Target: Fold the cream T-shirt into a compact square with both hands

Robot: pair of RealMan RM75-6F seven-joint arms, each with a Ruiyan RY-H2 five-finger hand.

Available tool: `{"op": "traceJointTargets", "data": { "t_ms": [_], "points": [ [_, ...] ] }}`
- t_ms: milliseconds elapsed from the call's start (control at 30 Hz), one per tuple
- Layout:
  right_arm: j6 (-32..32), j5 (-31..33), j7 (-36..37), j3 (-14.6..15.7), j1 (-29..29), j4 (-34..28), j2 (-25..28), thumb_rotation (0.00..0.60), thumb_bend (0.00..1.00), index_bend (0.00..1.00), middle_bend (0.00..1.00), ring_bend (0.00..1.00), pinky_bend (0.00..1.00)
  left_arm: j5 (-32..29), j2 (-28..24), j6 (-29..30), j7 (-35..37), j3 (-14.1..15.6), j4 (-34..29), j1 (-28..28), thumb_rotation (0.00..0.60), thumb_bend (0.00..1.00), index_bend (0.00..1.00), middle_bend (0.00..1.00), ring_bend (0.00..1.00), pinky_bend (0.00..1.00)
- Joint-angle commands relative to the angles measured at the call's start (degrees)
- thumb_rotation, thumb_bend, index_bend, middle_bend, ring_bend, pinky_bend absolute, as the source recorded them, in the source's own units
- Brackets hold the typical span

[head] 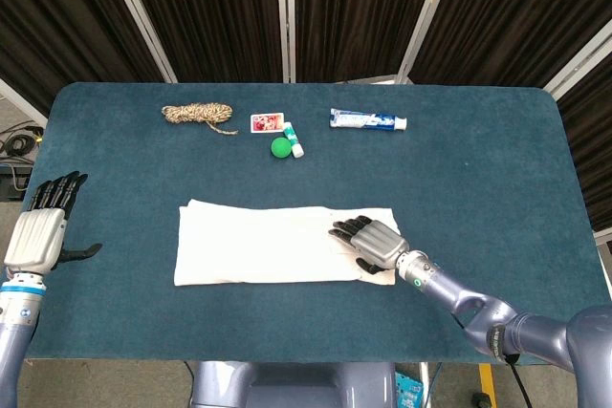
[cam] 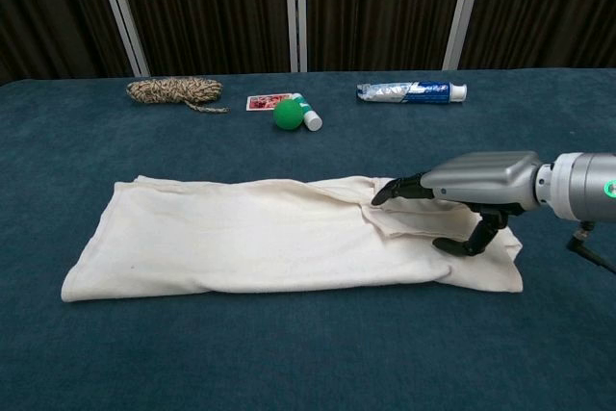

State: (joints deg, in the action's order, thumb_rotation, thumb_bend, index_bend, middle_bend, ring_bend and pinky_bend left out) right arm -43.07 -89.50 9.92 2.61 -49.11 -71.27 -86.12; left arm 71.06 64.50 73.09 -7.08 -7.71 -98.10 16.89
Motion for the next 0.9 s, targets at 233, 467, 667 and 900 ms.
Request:
{"op": "traceJointTargets", "data": {
  "t_ms": [233,467,667,900],
  "points": [
    [-1.25,0.97,1.71,0.34,1.82,0.84,-0.36,0.600,0.44,0.05,0.00,0.09,0.19,1.47,-0.75,0.77,1.07,0.35,-0.95,-0.52,0.600,0.00,0.00,0.00,0.00,0.00],
    [-4.35,-0.32,2.22,0.27,2.83,-0.95,1.18,0.600,0.44,0.05,0.00,0.07,0.20,2.27,-1.14,1.26,1.53,0.58,-1.45,-0.88,0.600,0.00,0.00,0.00,0.00,0.00],
    [-8.70,-2.27,1.12,0.10,3.92,-5.92,5.19,0.600,0.44,0.06,0.00,0.07,0.20,2.70,-1.32,1.61,1.63,0.73,-1.73,-1.13,0.600,0.00,0.00,0.00,0.00,0.00],
    [-17.87,-4.52,-2.44,1.37,8.99,-13.69,15.04,0.600,0.44,0.06,0.00,0.06,0.20,3.09,-1.15,1.11,1.48,1.27,-1.12,-1.17,0.600,0.00,0.00,0.00,0.00,0.00]
  ]
}}
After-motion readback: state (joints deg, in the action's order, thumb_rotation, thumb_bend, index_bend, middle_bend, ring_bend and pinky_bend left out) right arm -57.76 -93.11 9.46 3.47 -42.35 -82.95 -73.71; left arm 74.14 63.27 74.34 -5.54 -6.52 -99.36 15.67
